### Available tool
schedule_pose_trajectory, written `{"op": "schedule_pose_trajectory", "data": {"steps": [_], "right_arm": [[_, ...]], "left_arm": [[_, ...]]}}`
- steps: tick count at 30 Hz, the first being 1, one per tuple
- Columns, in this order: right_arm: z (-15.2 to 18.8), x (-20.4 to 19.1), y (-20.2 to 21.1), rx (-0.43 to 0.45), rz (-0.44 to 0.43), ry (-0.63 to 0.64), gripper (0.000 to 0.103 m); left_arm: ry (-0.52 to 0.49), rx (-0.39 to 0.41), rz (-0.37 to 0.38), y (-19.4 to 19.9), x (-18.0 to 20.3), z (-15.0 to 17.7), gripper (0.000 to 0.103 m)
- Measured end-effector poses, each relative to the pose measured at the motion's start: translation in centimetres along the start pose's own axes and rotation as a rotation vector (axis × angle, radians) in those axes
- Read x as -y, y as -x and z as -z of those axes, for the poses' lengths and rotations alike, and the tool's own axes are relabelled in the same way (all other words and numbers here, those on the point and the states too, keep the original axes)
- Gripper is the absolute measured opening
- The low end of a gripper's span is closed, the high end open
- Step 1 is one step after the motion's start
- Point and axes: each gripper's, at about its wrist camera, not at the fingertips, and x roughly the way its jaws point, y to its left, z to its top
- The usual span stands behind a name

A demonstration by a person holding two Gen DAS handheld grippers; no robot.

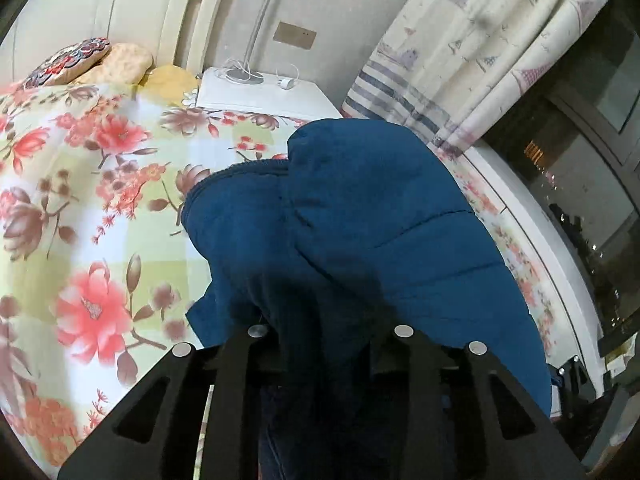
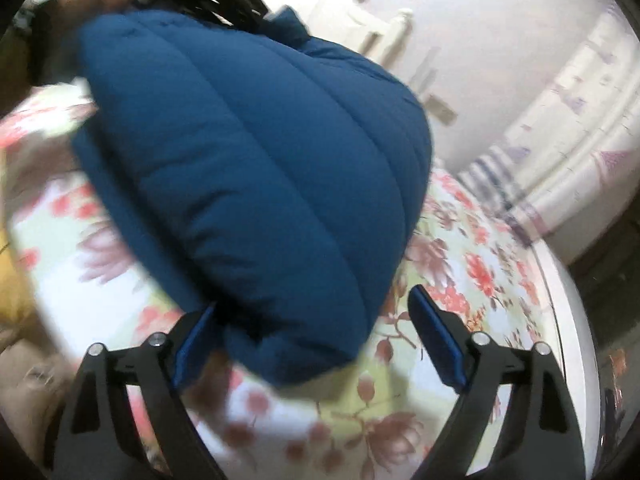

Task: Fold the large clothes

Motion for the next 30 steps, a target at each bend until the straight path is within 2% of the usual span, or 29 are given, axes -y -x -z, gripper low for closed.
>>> {"op": "schedule_pose_trajectory", "data": {"steps": [1, 2, 3, 4, 6, 7, 10, 12, 13, 14, 15, 16, 17, 18, 20, 22, 23, 25, 26, 28, 30], "right_arm": [[0.0, 0.2, 1.2, 0.029, -0.052, 0.007, 0.086], [-0.5, 0.9, 3.3, 0.102, -0.134, -0.012, 0.086], [-1.0, 1.3, 4.7, 0.158, -0.168, -0.037, 0.086], [-2.0, 1.6, 6.1, 0.225, -0.195, -0.074, 0.086], [-4.3, 3.0, 6.6, 0.301, -0.233, -0.118, 0.086], [-5.6, 3.1, 6.1, 0.320, -0.224, -0.132, 0.086], [-8.2, 1.2, 4.7, 0.310, -0.205, -0.138, 0.087], [-9.0, -0.1, 2.4, 0.272, -0.279, -0.134, 0.087], [-9.4, -0.7, 1.0, 0.231, -0.302, -0.115, 0.087], [-9.0, -2.4, -1.3, 0.168, -0.275, -0.057, 0.089], [-8.2, -4.1, -2.1, 0.189, -0.203, 0.021, 0.089], [-7.3, -5.6, -2.2, 0.210, -0.156, 0.064, 0.089], [-7.2, -5.7, -2.4, 0.206, -0.155, 0.057, 0.089], [-7.3, -5.5, -2.5, 0.194, -0.159, 0.047, 0.089], [-7.5, -5.0, -3.0, 0.180, -0.161, 0.055, 0.089], [-7.5, -4.7, -3.5, 0.179, -0.166, 0.055, 0.089], [-7.6, -4.8, -3.8, 0.181, -0.165, 0.058, 0.089], [-7.6, -4.6, -4.0, 0.180, -0.160, 0.060, 0.089], [-7.6, -4.5, -4.1, 0.179, -0.161, 0.060, 0.089], [-7.6, -5.1, -3.6, 0.181, -0.162, 0.056, 0.089], [-7.4, -6.7, -2.0, 0.185, -0.156, 0.055, 0.089]], "left_arm": [[-0.003, 0.003, -0.004, 0.1, 0.1, 0.1, 0.031], [0.007, 0.005, -0.001, 0.1, 0.2, 0.2, 0.031], [0.017, 0.006, 0.002, 0.1, 0.4, 0.2, 0.031], [0.042, 0.010, 0.010, 0.2, 0.4, 0.3, 0.031], [0.084, 0.026, 0.025, 0.7, 0.5, 0.6, 0.030], [0.097, 0.037, 0.030, 1.0, 0.6, 0.9, 0.030], [0.103, 0.077, 0.025, 2.2, 1.5, 2.1, 0.030], [0.099, 0.083, 0.021, 2.0, 1.2, 2.4, 0.031], [0.107, 0.081, 0.023, 1.8, 0.7, 2.4, 0.041], [0.111, 0.083, 0.006, 1.4, 0.1, 2.5, 0.054], [0.115, 0.081, 0.003, 1.3, -0.3, 2.5, 0.060], [0.132, 0.078, -0.017, 1.3, -0.9, 2.6, 0.075], [0.144, 0.080, -0.047, 1.7, -1.2, 2.5, 0.090], [0.154, 0.095, -0.102, 2.6, -1.3, 2.4, 0.091], [0.169, 0.223, -0.209, 6.5, -0.6, 1.8, 0.091], [0.142, 0.337, -0.212, 9.7, 1.2, 1.1, 0.091], [0.089, 0.370, -0.195, 10.9, 3.1, 0.4, 0.091], [-0.032, 0.360, -0.203, 10.8, 6.5, -0.9, 0.091], [-0.095, 0.329, -0.219, 9.7, 8.2, -1.7, 0.091], [-0.147, 0.255, -0.208, 6.8, 9.5, -2.7, 0.091], [-0.125, 0.163, -0.170, 3.3, 8.9, -3.1, 0.088]]}}
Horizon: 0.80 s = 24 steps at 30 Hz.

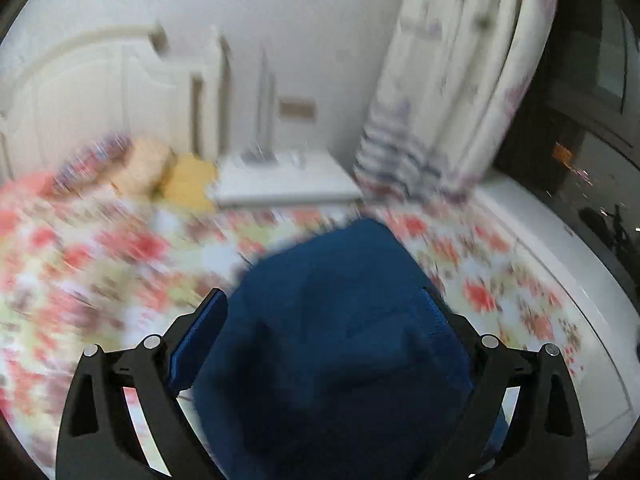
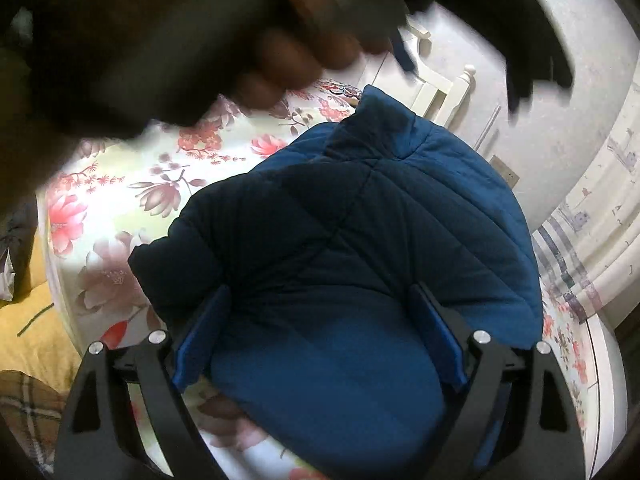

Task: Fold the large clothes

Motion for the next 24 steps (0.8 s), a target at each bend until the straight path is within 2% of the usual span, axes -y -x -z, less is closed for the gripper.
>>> {"op": "schedule_pose_trajectory", "data": {"steps": [2, 3, 5, 7, 9, 11, 12, 15, 16, 17, 19, 20, 24], "right_arm": [[0.2, -0.5, 0.6, 0.007, -0.001, -0.001, 0.089], [0.2, -0.6, 0.6, 0.015, -0.004, 0.006, 0.089], [0.3, -1.4, 0.6, 0.023, 0.009, 0.056, 0.089], [0.2, -1.6, 0.6, 0.028, 0.008, 0.061, 0.089], [-0.2, -1.0, 1.3, 0.021, -0.055, 0.057, 0.089], [-0.6, 0.4, 2.8, 0.022, -0.130, 0.054, 0.081], [-0.7, 1.9, 3.8, 0.045, -0.144, 0.039, 0.078], [-1.4, 8.4, 5.3, 0.091, -0.095, -0.080, 0.063], [-1.6, 10.5, 5.1, 0.094, -0.076, -0.127, 0.054], [-2.1, 13.7, 4.3, 0.087, -0.070, -0.208, 0.048], [-3.3, 19.4, 1.1, 0.036, -0.052, -0.345, 0.044], [-4.0, 20.7, -0.2, 0.012, -0.046, -0.362, 0.044], [-7.9, 25.1, -7.9, -0.099, -0.134, -0.436, 0.044]], "left_arm": [[0.030, -0.085, -0.044, -3.8, -1.4, 1.5, 0.080], [0.051, -0.109, -0.070, -5.7, -2.8, 2.9, 0.080], [0.144, -0.082, -0.001, -6.6, -5.4, 4.4, 0.078], [0.219, -0.079, -0.024, -6.4, -7.3, 5.0, 0.077], [0.205, -0.082, -0.055, -6.6, -7.5, 5.4, 0.078], [0.188, -0.076, -0.077, -6.5, -7.4, 5.8, 0.078], [0.179, -0.073, -0.086, -6.4, -7.3, 5.8, 0.078], [0.178, -0.066, -0.090, -6.3, -7.1, 6.0, 0.078], [0.180, -0.064, -0.090, -6.3, -7.3, 6.0, 0.078], [0.178, -0.063, -0.095, -6.3, -7.3, 5.9, 0.078], [0.158, -0.068, -0.118, -6.5, -7.0, 5.7, 0.079], [0.147, -0.073, -0.130, -6.6, -6.8, 5.7, 0.079], [0.125, -0.095, -0.159, -6.9, -6.5, 5.5, 0.081]]}}
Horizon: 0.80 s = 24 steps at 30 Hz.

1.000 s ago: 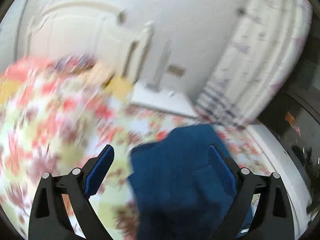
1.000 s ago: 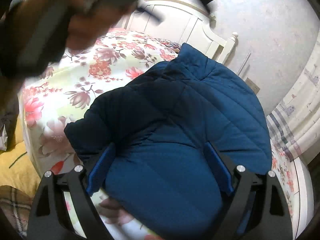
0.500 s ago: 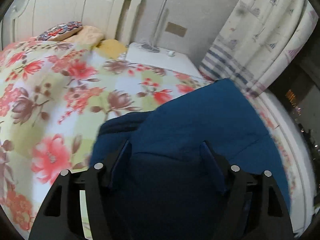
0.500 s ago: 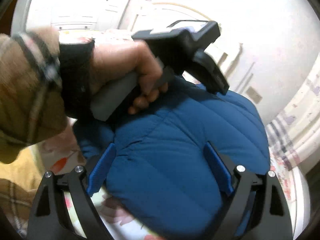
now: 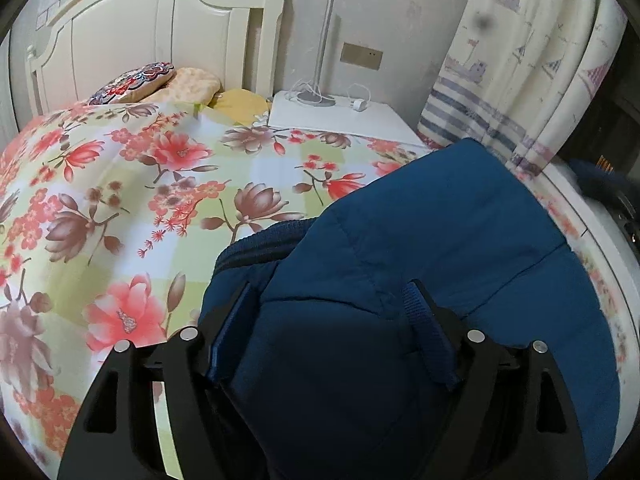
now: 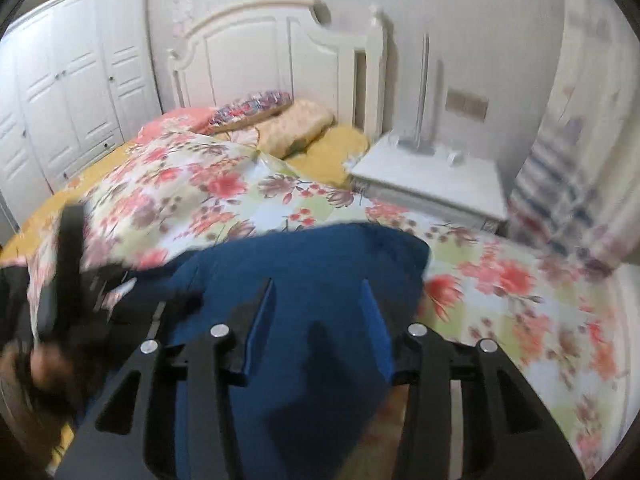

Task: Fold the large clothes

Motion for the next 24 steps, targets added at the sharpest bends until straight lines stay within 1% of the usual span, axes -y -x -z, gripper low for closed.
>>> {"op": "schedule_pose_trajectory", "data": {"steps": [1, 2, 3, 4, 6, 8, 9, 10, 13, 14, 15, 16, 17, 18, 19, 22, 23, 24], "right_arm": [[-1.0, 0.4, -2.5, -0.056, 0.008, -0.014, 0.044], [-1.4, 0.7, -5.1, -0.131, 0.015, -0.015, 0.046], [-1.1, 1.0, -8.3, -0.232, 0.010, -0.017, 0.050], [-0.4, 0.9, -10.9, -0.306, 0.012, 0.002, 0.052], [-0.8, 0.1, -11.7, -0.313, 0.044, 0.070, 0.054], [-1.6, -0.5, -11.7, -0.355, 0.076, 0.108, 0.054], [-2.1, -0.6, -11.5, -0.359, 0.082, 0.123, 0.054], [-3.0, -0.6, -10.7, -0.330, 0.079, 0.121, 0.053], [-4.4, 0.6, -9.1, -0.241, 0.062, 0.051, 0.054], [-4.3, 1.0, -9.6, -0.242, 0.081, 0.037, 0.054], [-3.8, 1.1, -10.8, -0.279, 0.099, 0.053, 0.054], [-2.5, 1.0, -13.0, -0.353, 0.102, 0.081, 0.060], [-1.8, 0.9, -14.0, -0.365, 0.078, 0.082, 0.063], [-1.5, 1.1, -14.2, -0.334, 0.064, 0.058, 0.064], [-1.6, 1.2, -14.0, -0.331, 0.067, 0.046, 0.064], [-2.5, 0.0, -12.7, -0.333, 0.126, 0.078, 0.064], [-2.8, -0.3, -12.0, -0.316, 0.132, 0.085, 0.063], [-3.3, -1.0, -10.7, -0.276, 0.113, 0.089, 0.063]], "left_arm": [[-0.001, -0.006, -0.001, -0.1, 0.0, -0.1, 0.082], [-0.006, -0.015, -0.003, -0.2, 0.0, -0.1, 0.082], [-0.008, -0.022, -0.012, -0.3, 0.1, -0.2, 0.082], [-0.007, -0.028, -0.020, -0.4, 0.0, -0.2, 0.082], [-0.010, -0.043, -0.027, -0.8, 0.0, -0.3, 0.082], [-0.015, -0.047, -0.028, -0.9, 0.0, -0.2, 0.083], [-0.018, -0.043, -0.031, -0.9, 0.1, -0.2, 0.083], [-0.017, -0.041, -0.030, -0.9, 0.0, -0.1, 0.084], [-0.014, -0.042, -0.028, -0.9, 0.0, -0.1, 0.085], [-0.016, -0.042, -0.029, -0.9, 0.0, -0.1, 0.085], [-0.018, -0.041, -0.035, -0.9, 0.0, -0.1, 0.085], [-0.019, -0.041, -0.039, -0.9, 0.0, -0.1, 0.085], [-0.018, -0.042, -0.044, -1.0, 0.0, -0.1, 0.085], [-0.016, -0.045, -0.046, -1.0, 0.0, -0.1, 0.085], [-0.017, -0.046, -0.048, -1.0, 0.0, -0.1, 0.086], [-0.024, -0.043, -0.060, -1.0, 0.1, 0.0, 0.088], [-0.023, -0.043, -0.063, -1.0, 0.1, 0.0, 0.088], [-0.021, -0.043, -0.063, -1.0, 0.1, 0.0, 0.088]]}}
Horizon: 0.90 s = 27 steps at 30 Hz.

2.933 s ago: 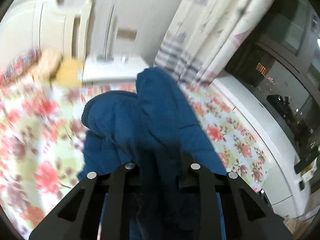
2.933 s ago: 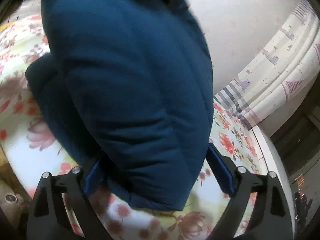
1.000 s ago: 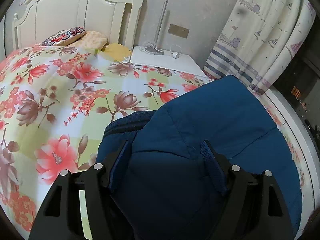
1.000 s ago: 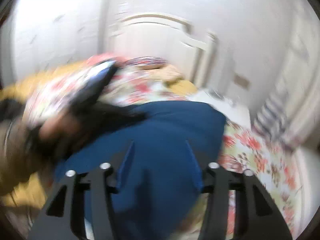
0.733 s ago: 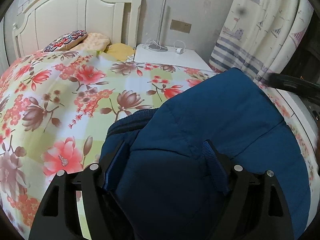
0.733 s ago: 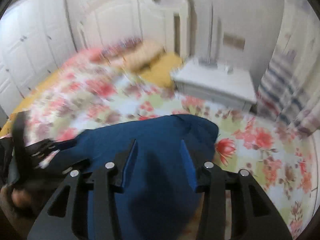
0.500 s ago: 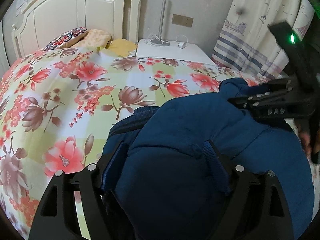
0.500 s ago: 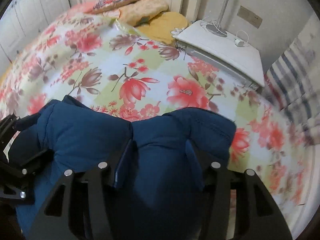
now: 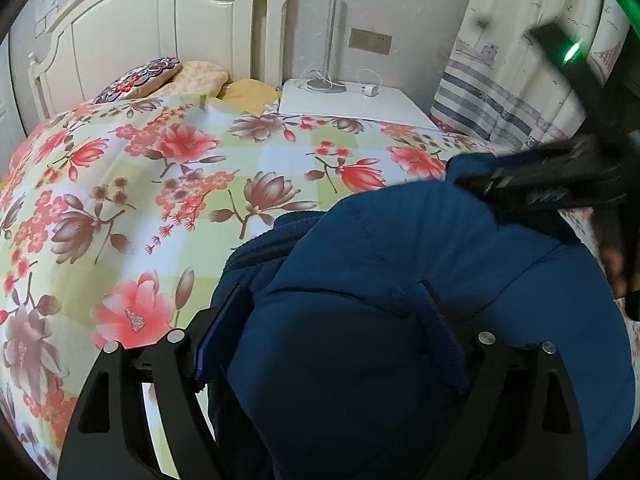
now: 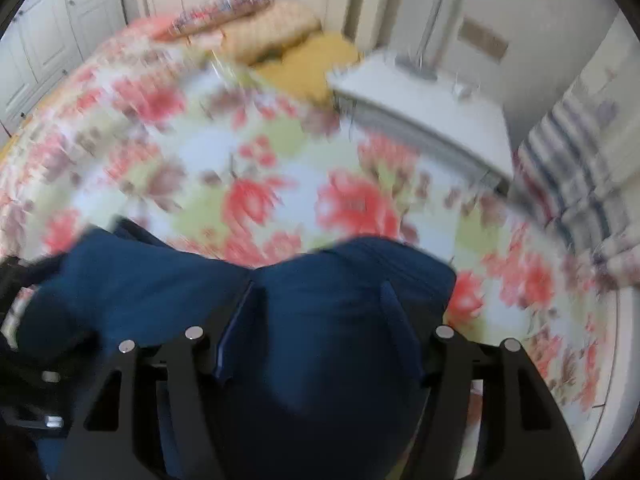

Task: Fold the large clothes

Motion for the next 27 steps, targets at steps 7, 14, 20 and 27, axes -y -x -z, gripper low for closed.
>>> {"op": "schedule_pose_trajectory", "data": {"steps": [7, 14, 20, 27], "right_arm": [[0.8, -5.6, -1.9, -0.073, -0.083, 0.164, 0.062], [1.2, -5.1, -2.4, -0.046, -0.099, 0.113, 0.065], [1.4, -5.7, -1.9, -0.026, -0.027, 0.147, 0.068], [1.3, -10.2, 5.8, 0.069, -0.026, 0.227, 0.063]], "left_arm": [[-0.005, -0.005, -0.026, 0.2, 0.2, 0.1, 0.091], [0.061, -0.039, -0.056, 5.9, -0.3, 1.9, 0.093], [-0.143, -0.004, -0.103, 10.4, 4.1, 8.2, 0.099], [0.080, -0.027, 0.146, 8.2, -0.2, 10.1, 0.099]]}}
